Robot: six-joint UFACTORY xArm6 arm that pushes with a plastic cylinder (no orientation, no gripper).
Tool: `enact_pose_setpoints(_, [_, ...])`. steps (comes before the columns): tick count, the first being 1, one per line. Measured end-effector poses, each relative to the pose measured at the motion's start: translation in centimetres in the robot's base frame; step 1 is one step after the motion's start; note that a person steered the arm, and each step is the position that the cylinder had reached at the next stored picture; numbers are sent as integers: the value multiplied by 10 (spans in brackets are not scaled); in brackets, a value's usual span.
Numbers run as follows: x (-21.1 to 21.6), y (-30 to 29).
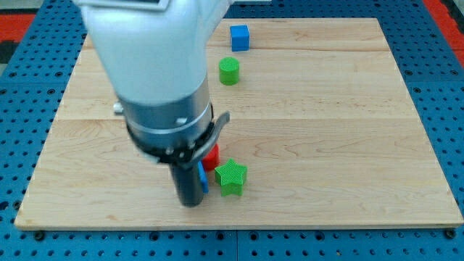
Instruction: Place the red circle below the yellow hexagon
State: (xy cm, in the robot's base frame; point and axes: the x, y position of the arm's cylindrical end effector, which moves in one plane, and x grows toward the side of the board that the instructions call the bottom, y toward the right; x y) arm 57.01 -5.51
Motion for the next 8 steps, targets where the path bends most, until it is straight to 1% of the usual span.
enact_pose_setpoints(1, [-22, 5])
enact_pose_setpoints(2, [-22, 5])
enact_pose_setpoints(4, [-18, 46])
enact_pose_setpoints(5, [-28, 45])
enact_pose_setpoints(6, [-67, 33])
enact_pose_setpoints(7, [-121, 23])
enact_pose_setpoints(8, [-160, 8])
